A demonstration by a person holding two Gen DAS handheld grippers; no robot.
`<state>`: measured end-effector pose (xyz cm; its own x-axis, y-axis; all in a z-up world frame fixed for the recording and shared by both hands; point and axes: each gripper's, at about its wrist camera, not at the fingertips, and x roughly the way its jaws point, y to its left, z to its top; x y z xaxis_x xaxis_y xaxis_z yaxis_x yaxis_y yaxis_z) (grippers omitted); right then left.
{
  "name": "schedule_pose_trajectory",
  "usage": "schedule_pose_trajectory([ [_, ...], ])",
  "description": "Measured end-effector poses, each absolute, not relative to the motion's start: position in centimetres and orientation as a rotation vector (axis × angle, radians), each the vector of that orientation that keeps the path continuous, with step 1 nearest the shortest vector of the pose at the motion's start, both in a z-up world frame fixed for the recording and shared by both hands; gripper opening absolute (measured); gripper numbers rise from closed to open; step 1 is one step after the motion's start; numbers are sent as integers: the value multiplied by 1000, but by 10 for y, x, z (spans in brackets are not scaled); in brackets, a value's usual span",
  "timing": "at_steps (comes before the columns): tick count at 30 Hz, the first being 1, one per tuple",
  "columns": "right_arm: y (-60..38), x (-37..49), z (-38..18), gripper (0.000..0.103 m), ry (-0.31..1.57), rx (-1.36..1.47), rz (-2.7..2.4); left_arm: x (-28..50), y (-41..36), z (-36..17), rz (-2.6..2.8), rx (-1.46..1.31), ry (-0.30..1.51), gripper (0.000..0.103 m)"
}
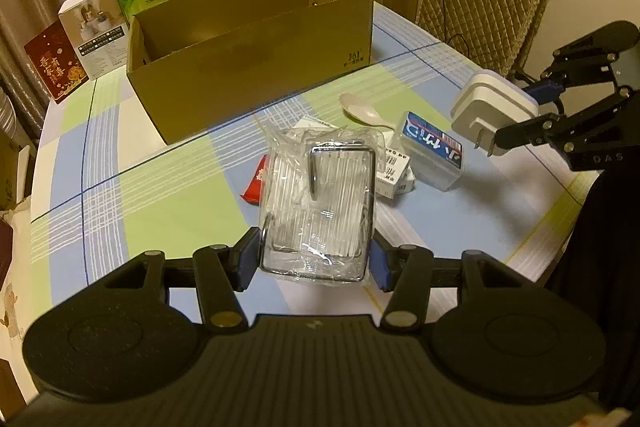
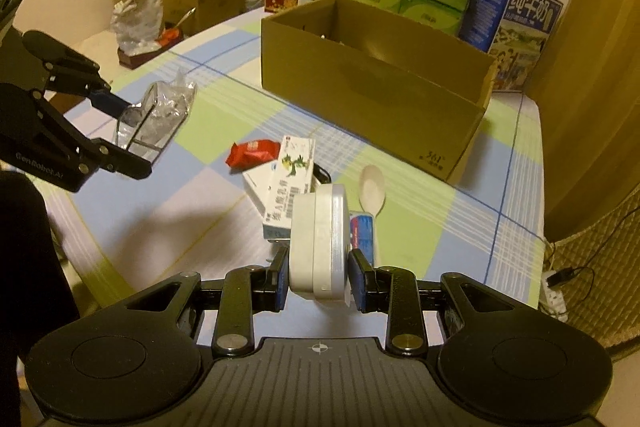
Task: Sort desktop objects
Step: 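Grasp the plastic-wrapped rack with the left tool and lift it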
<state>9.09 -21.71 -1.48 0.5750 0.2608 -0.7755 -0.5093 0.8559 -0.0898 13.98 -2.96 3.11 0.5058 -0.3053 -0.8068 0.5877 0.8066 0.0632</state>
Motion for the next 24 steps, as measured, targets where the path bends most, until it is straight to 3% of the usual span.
schedule_pose_trajectory([
  [24, -208, 107, 6, 28, 814, -298, 427, 154, -26, 46, -528, 319, 883, 50],
])
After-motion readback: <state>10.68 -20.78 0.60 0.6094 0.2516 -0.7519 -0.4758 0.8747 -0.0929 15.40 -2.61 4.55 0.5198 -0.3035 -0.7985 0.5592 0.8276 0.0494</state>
